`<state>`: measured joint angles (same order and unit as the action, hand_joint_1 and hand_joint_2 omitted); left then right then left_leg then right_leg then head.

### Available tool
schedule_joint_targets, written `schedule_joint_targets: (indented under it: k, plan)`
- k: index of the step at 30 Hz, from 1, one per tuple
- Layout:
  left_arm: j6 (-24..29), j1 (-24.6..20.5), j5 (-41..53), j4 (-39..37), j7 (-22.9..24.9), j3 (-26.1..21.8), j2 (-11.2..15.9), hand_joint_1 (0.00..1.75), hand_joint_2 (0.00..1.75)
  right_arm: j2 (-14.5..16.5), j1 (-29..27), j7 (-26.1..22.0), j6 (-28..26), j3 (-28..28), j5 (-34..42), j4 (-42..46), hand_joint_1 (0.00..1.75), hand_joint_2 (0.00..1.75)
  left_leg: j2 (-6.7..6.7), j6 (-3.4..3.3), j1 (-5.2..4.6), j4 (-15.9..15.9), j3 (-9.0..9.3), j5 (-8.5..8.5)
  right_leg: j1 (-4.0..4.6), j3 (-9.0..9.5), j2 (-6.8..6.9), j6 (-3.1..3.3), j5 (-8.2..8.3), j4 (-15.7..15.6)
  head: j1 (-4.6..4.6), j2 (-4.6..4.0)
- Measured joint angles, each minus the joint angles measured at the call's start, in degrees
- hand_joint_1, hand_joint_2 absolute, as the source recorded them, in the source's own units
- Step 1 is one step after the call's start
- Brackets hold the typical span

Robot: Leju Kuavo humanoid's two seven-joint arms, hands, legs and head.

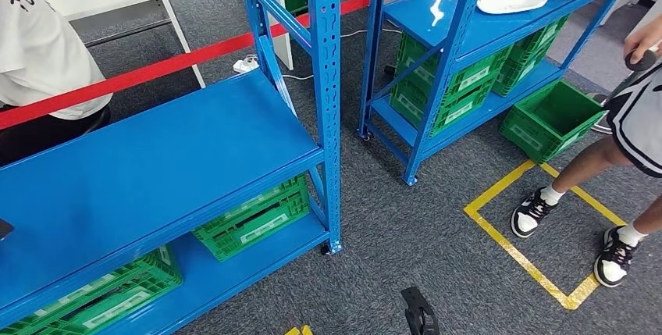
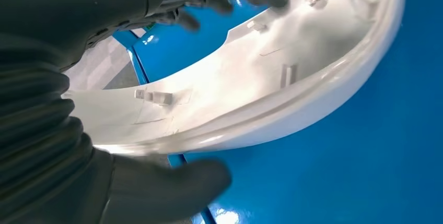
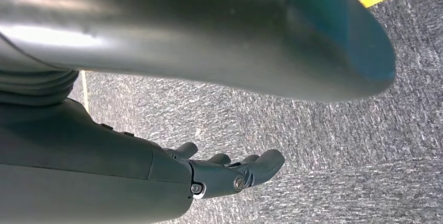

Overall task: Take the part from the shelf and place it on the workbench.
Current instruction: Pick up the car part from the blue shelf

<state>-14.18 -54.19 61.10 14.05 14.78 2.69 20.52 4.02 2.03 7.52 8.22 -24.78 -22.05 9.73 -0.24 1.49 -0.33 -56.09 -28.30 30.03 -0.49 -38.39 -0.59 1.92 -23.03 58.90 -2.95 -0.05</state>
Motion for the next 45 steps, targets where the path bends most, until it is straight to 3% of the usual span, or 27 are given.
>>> schedule_joint_targets:
  k: [22, 29, 34, 37, 40, 42, 45]
  plan:
    - [5.9, 1.2, -0.2, 0.5, -4.0, 0.0, -1.5, 1.75, 1.75, 0.0, 0.1, -0.3, -0.2, -1.0, 0.4, 0.0, 0.0, 0.0, -0.01, -0.11, -0.06, 0.0, -0.01, 0.07, -0.06, 0.28, 0.02, -0.06, -0.04, 0.0, 0.0, -0.01]
    - [13.9, 2.6, -1.1, 0.7, -11.8, -0.1, -2.4, 1.75, 1.75, 0.0, 0.1, -0.3, -0.3, -1.5, 0.5, 0.0, 0.0, 0.0, -0.01, -0.13, -0.07, 0.0, -0.01, 0.08, -0.06, 0.3, 0.05, -0.08, -0.05, 0.0, 0.01, -0.01]
    - [18.1, 2.8, -11.4, 1.7, -23.5, -3.0, -4.7, 1.75, 1.75, 0.0, 0.0, -0.3, -0.6, -2.0, 0.5, 0.0, 0.0, 0.0, -0.01, -0.13, -0.08, -0.1, 0.01, 0.08, -0.05, 0.29, 0.05, -0.09, -0.05, 0.0, 0.0, -0.01]
    - [16.1, 1.4, -20.2, 3.5, -32.5, -6.3, -6.7, 1.75, 1.75, 0.0, 0.0, -0.4, -1.0, -2.2, 0.3, 0.0, 0.0, 0.0, -0.02, -0.14, -0.06, -0.2, -0.02, 0.09, 0.0, 0.26, 0.05, -0.1, -0.05, 0.0, -0.01, -0.01]
    - [12.3, -1.1, -30.3, 7.0, -38.6, -9.0, -8.7, 1.75, 1.75, -0.1, 0.0, -0.5, -1.1, -2.5, 0.0, 0.0, 0.0, 0.0, -0.04, -0.17, -0.06, -0.3, -0.07, 0.11, 0.0, 0.26, 0.02, -0.13, -0.03, 0.0, 0.0, -0.01]
    - [9.3, -2.3, -39.1, 11.2, -40.2, -9.6, -10.1, 1.75, 1.75, -0.2, 0.0, -0.6, -1.2, -2.7, -0.1, 0.0, 0.0, 0.0, -0.04, -0.2, -0.07, -0.3, -0.09, 0.13, -0.01, 0.26, 0.01, -0.17, -0.02, 0.0, 0.01, -0.01]
    - [6.8, -3.2, -53.6, 20.5, -38.3, -9.1, -11.8, 1.75, 1.75, -0.2, 0.0, -0.7, -1.3, -3.1, -0.2, 0.0, 0.0, 0.0, 0.04, -0.29, -0.07, -0.3, -0.14, 0.2, -0.04, 0.27, -0.07, -0.21, -0.03, 0.0, 0.0, -0.01]
